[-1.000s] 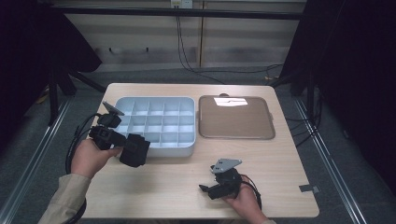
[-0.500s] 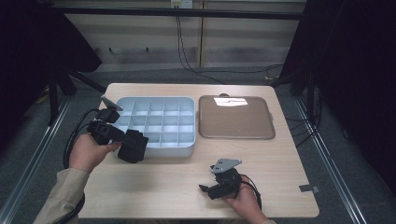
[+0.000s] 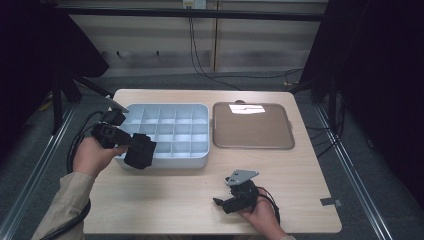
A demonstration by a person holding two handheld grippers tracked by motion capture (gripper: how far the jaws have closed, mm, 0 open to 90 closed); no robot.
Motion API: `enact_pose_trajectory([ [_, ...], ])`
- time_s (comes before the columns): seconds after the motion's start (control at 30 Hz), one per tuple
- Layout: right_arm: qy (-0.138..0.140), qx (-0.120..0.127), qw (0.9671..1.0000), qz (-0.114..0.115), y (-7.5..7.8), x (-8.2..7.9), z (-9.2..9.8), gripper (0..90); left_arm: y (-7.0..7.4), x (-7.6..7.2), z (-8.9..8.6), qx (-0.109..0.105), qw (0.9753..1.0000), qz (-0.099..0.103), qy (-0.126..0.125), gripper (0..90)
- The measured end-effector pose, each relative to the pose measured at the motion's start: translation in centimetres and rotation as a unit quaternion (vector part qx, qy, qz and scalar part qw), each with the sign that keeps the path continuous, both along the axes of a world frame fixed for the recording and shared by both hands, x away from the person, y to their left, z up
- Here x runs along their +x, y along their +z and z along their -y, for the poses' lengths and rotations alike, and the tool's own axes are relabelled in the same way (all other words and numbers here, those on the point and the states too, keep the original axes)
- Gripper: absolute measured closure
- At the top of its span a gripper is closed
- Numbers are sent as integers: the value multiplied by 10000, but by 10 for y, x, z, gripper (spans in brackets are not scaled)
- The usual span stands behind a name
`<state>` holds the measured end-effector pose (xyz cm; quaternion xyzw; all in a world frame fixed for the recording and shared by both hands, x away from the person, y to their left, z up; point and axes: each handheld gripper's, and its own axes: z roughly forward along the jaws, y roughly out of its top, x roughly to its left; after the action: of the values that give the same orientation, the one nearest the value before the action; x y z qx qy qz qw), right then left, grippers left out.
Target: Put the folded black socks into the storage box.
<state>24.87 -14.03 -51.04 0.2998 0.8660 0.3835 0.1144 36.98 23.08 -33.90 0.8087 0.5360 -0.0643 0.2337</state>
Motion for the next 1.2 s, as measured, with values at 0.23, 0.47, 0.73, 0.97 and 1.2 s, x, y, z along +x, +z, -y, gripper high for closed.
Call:
enact_pose_trajectory([
  [0.23, 9, 4, 10000, -1, 0, 0, 0, 171, 2, 6, 0, -24, 10000, 4, 81, 692],
  [0.47, 5, 2, 10000, -1, 0, 0, 0, 171, 4, 11, -1, -1, 10000, 15, 97, 692],
  [0.73, 7, 3, 10000, -2, 0, 0, 0, 171, 4, 18, -8, 42, 9998, -32, 182, 690],
  [0.97, 7, 4, 10000, -2, 0, 0, 0, 171, 3, 25, -15, 93, 9995, -26, 315, 690],
  [1.2, 7, 4, 10000, -2, 0, 0, 0, 171, 1, 33, -22, 156, 9991, -67, 400, 691],
])
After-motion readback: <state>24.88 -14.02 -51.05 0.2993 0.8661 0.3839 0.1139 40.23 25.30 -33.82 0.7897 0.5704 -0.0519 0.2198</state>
